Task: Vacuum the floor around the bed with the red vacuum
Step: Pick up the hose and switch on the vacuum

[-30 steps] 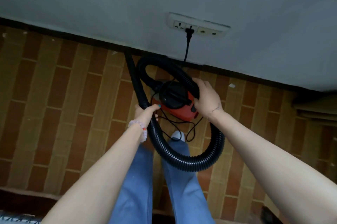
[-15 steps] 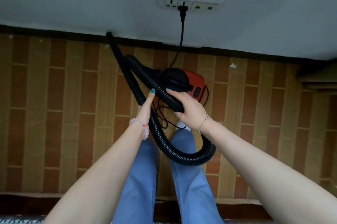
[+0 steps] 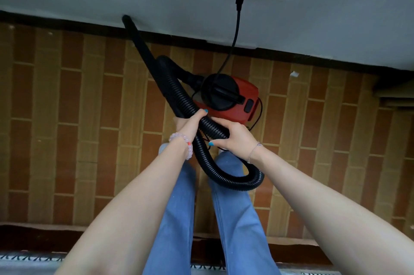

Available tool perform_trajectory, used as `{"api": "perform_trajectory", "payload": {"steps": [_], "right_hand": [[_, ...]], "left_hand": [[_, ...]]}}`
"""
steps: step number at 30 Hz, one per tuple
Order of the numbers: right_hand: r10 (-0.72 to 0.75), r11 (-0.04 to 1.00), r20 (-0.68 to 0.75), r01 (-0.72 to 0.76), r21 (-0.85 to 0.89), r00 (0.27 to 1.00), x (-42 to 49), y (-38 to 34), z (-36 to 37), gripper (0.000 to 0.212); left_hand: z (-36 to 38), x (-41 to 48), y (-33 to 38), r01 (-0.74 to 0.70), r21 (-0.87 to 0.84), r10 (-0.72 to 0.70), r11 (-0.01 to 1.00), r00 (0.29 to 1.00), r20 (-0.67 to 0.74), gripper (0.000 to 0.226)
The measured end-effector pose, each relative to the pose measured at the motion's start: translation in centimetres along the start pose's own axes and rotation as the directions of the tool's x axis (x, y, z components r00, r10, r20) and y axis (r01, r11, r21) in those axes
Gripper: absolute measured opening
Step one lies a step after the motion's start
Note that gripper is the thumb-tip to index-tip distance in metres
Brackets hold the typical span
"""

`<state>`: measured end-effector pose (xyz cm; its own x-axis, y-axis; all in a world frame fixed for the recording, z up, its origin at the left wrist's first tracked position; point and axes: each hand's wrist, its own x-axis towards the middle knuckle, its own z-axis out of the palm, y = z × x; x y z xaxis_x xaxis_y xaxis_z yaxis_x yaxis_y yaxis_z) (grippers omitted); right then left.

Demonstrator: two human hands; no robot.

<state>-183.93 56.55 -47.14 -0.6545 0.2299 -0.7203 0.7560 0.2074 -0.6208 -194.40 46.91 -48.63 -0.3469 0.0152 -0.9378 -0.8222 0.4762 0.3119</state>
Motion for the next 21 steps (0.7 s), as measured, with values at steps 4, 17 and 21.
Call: {"api": "perform_trajectory", "payload": {"steps": [4, 17, 21], "right_hand": [[0.045, 0.992, 0.002, -0.045, 0.121, 0.999, 0.4, 1.2, -0.9, 0.048], [0.237, 0.932, -0.056, -0.243, -0.27, 0.97, 7.4, 9.7, -2.7, 0.06], [0.349, 0.905, -0.018, -0.342, -0.252, 0.937, 9.5, 12.0, -2.1, 0.065]], "left_hand": [[1.0, 0.8, -0.3, 0.013, -0.065, -0.017, 0.998, 0.998, -0.053, 0.044], [3.6, 6.3, -4.7, 0.023, -0.024, -0.025, 0.999, 0.997, -0.079, 0.074], [4.4, 8.2, -5.9, -0.014, -0.037, 0.008, 0.999, 0.988, -0.157, 0.059]]}}
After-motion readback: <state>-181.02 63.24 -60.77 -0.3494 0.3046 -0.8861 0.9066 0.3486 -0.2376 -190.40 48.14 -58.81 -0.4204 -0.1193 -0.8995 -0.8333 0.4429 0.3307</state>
